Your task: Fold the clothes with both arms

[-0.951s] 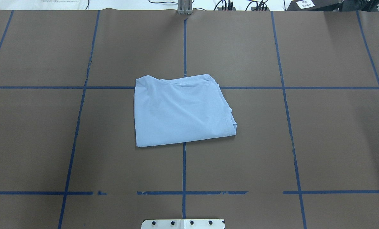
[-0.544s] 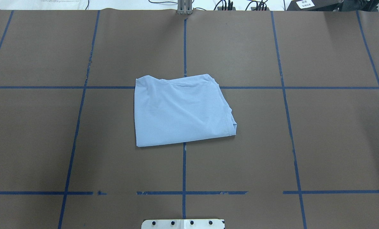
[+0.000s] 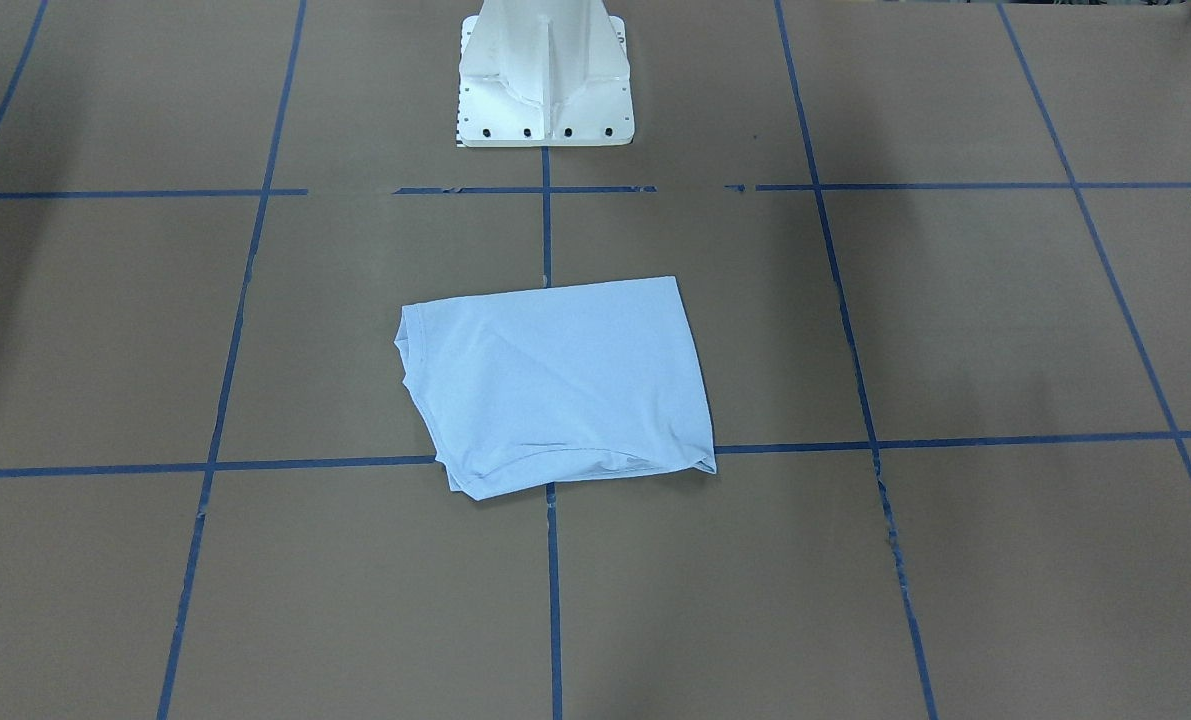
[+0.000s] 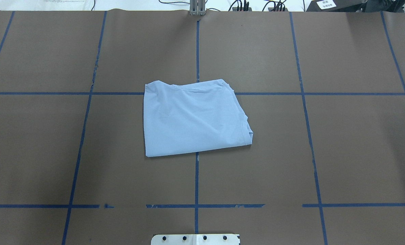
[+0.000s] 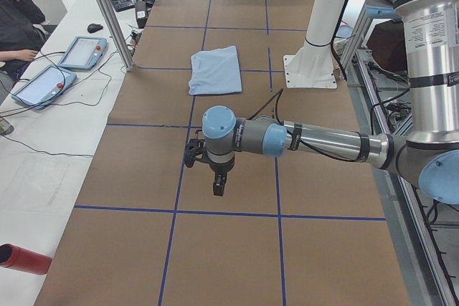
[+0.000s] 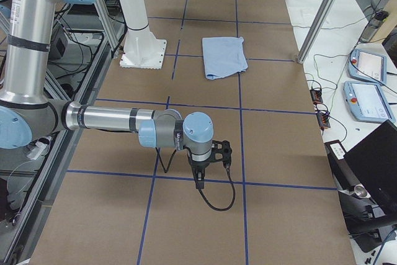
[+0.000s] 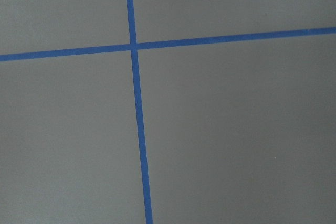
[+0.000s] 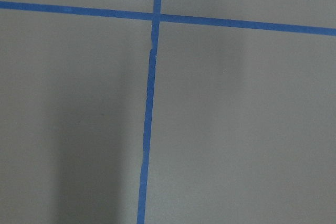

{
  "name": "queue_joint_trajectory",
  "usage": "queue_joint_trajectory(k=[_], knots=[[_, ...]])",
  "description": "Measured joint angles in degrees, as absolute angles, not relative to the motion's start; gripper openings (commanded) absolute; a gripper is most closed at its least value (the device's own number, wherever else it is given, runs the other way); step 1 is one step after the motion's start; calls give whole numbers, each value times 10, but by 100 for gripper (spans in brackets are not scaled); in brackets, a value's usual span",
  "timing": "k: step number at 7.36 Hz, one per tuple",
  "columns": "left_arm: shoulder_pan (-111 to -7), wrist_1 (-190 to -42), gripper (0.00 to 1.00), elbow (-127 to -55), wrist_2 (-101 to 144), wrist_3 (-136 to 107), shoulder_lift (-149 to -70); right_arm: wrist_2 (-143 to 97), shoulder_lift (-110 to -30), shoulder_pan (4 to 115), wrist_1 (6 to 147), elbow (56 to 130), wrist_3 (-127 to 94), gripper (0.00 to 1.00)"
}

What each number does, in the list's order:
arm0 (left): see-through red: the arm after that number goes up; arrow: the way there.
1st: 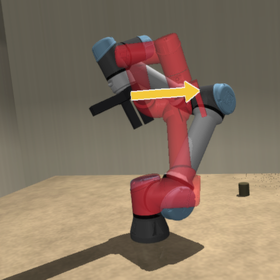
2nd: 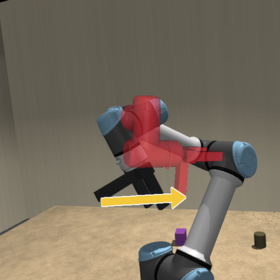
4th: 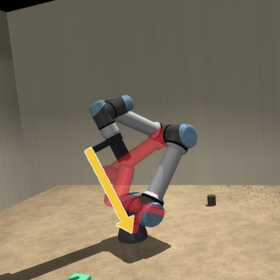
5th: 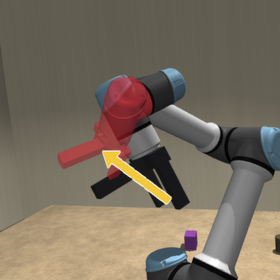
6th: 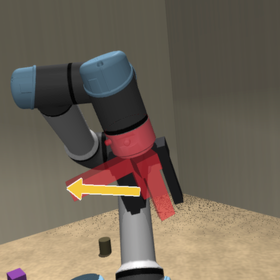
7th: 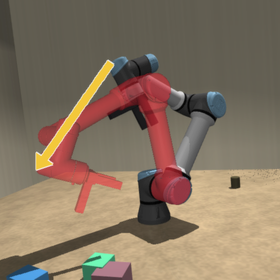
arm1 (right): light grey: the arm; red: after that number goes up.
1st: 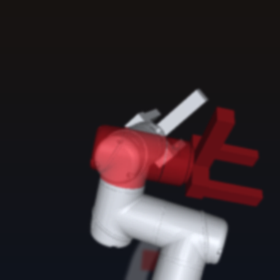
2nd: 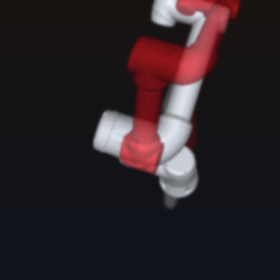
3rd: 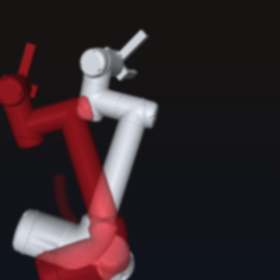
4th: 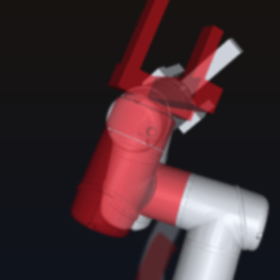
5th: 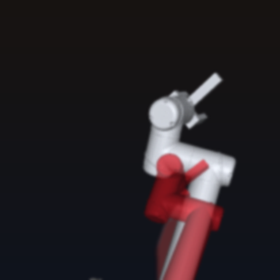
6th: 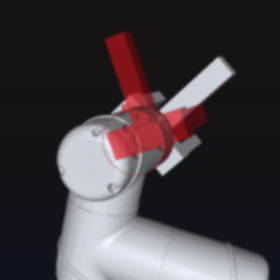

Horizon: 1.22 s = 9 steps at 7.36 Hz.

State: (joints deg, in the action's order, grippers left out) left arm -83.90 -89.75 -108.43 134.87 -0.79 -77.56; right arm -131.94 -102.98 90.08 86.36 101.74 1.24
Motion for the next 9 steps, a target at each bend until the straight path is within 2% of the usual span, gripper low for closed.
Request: queue_joint_trajectory(k=[3,9], knots=[[-865,-896,100,-1095,1348,7,-740,-1319,-1030,899,862,1018,6,100],[-870,-901,100,-1118,1350,4,-734,-1320,-1030,899,859,1020,11,100]])
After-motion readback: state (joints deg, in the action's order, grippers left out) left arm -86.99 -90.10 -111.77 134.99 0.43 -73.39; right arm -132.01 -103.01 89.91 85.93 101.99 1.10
